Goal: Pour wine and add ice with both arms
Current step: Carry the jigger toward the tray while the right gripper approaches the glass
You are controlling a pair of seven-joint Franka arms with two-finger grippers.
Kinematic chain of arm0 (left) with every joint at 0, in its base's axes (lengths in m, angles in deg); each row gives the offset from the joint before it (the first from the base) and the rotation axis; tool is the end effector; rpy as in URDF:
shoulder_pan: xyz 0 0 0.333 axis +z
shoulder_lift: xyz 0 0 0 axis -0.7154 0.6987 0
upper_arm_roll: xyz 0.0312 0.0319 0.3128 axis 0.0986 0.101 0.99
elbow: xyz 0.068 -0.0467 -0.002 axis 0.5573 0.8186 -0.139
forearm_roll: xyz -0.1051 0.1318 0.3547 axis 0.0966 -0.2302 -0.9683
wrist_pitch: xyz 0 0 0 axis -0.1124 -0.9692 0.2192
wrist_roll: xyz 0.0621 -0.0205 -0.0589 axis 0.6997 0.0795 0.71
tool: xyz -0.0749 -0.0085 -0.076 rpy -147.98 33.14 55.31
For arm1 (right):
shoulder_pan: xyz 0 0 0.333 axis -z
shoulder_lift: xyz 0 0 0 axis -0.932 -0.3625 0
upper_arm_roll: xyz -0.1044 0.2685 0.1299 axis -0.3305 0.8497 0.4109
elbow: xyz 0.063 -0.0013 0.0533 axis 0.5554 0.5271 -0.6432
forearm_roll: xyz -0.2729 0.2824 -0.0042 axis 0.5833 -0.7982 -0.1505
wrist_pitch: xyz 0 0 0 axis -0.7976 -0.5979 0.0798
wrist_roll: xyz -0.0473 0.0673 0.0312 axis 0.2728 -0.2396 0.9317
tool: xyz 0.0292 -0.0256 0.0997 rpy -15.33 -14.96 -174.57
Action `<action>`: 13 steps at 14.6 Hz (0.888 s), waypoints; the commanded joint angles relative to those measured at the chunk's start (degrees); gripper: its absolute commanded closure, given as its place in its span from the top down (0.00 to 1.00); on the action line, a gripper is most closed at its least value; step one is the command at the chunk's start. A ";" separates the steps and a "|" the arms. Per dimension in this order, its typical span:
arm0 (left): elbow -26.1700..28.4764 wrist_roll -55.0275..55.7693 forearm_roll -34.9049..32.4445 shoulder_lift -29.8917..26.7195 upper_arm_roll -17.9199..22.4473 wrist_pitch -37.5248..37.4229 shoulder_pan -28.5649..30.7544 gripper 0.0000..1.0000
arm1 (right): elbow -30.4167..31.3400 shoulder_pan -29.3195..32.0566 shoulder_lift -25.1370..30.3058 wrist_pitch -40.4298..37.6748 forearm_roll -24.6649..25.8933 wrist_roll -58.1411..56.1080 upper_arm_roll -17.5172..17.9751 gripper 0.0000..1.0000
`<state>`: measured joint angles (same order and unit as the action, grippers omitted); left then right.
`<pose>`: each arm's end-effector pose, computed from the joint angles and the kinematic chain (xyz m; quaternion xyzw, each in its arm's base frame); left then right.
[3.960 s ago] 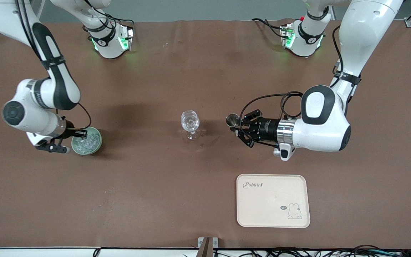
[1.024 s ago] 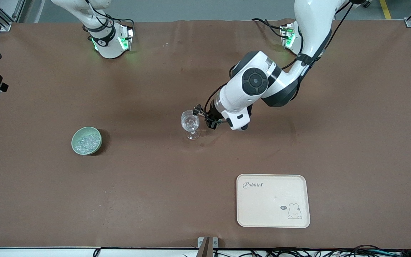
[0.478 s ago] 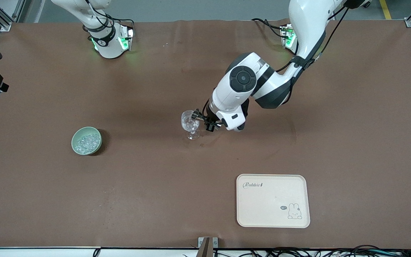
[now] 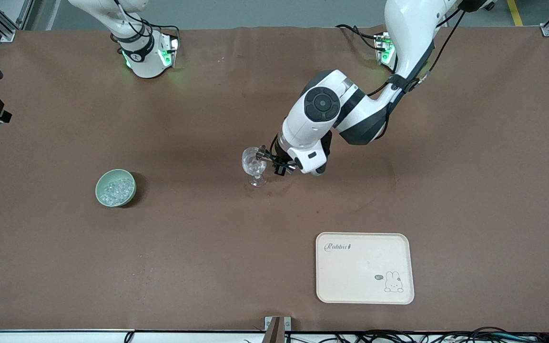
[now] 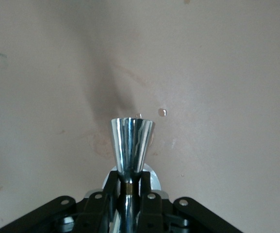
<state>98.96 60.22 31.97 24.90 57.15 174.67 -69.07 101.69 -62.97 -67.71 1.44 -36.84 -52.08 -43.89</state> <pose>0.5281 -0.4832 0.3711 0.7697 0.6194 -0.1257 0.0897 0.5434 -0.0438 0.6659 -0.9958 0.0868 0.0282 0.0078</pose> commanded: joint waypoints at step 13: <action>-3.27 -38.84 47.00 5.64 -0.07 -5.06 27.33 0.01 | -0.49 -14.81 -1.01 1.98 -5.10 13.91 1.39 0.01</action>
<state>98.61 24.67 75.98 27.86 57.85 170.48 -45.04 101.69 -74.45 -67.79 2.22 -40.43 -43.38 -43.04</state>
